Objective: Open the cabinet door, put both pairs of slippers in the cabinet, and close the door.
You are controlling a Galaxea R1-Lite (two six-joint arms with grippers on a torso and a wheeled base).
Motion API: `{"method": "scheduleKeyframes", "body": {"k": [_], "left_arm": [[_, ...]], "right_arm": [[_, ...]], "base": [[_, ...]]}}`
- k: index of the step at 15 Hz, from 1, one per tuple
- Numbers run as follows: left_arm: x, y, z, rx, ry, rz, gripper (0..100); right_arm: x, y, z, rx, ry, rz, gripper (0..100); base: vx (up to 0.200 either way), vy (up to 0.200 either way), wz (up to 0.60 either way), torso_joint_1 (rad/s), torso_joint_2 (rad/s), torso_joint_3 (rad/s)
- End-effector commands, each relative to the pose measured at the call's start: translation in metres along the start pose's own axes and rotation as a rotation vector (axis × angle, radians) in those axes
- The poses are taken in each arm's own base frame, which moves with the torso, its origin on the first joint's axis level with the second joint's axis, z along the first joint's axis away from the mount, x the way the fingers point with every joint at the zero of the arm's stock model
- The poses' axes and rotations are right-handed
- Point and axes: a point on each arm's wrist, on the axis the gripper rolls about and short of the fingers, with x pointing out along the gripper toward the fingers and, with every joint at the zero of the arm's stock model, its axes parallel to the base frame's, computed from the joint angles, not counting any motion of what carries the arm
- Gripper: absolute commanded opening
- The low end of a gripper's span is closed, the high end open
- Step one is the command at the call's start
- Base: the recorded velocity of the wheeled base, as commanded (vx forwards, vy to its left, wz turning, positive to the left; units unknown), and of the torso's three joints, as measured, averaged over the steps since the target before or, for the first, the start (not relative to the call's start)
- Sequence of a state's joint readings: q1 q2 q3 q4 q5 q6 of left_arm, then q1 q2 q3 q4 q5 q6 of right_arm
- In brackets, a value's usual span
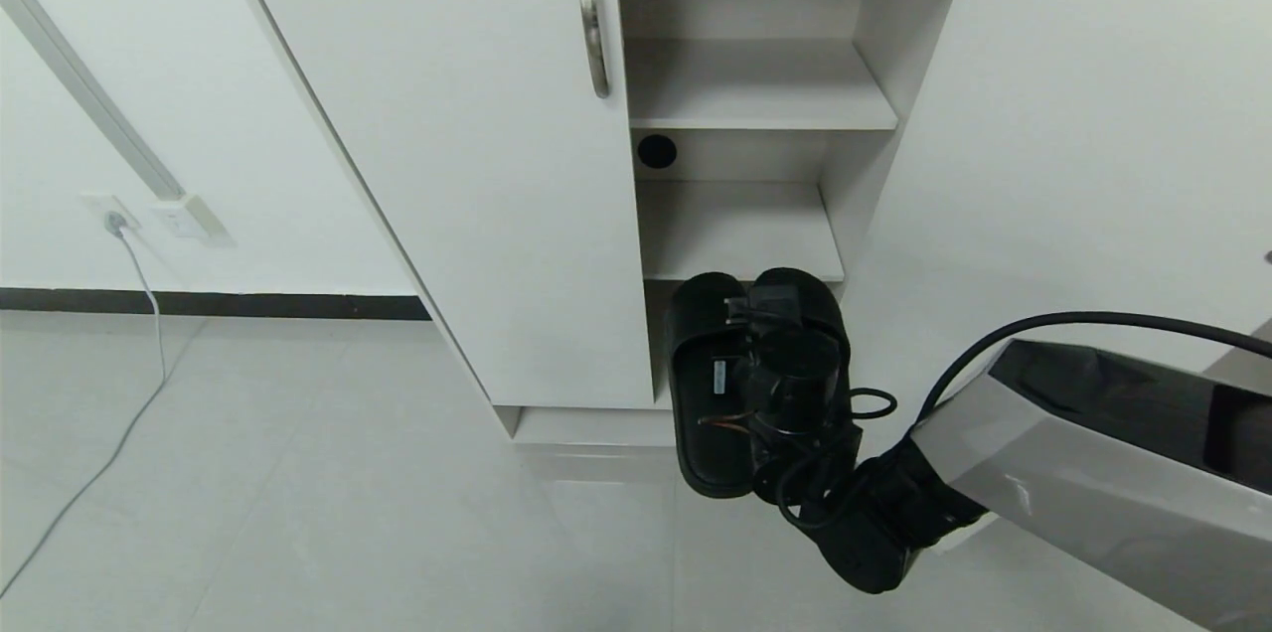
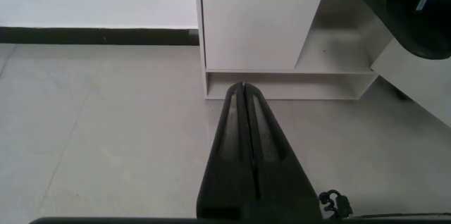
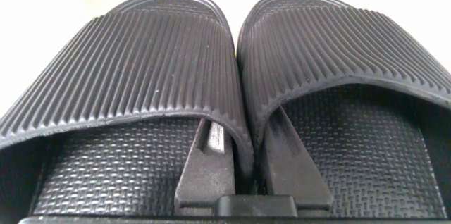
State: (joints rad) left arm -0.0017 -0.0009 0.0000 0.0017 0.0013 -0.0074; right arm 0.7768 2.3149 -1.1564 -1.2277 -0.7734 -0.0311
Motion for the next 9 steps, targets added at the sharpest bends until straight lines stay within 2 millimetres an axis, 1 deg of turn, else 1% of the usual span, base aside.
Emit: {"method": "scheduleKeyframes", "body": {"k": [1,5,9], "left_arm": [[0.0001,0.0000,0.0000,0.000,0.001,0.000,0],[0.0001,0.0000,0.0000,0.000,0.001,0.000,0],[0.0001,0.0000,0.0000,0.000,0.001,0.000,0]], "right_arm": [[0.0066,-0.0041,-0.0086,-0.015,0.012,-0.017,0],[0.0079,-0.0056,-0.0067,-0.011,0.007,-0.020,0],[0.0085,-0.0052,-0.0011,0.001,-0.006,-0.020,0]], "base": [[0.000,0.000,0.00,0.000,0.00,0.000],[0.000,0.000,0.00,0.000,0.00,0.000],[0.200,0.000,0.00,0.001,0.00,0.000]]}}
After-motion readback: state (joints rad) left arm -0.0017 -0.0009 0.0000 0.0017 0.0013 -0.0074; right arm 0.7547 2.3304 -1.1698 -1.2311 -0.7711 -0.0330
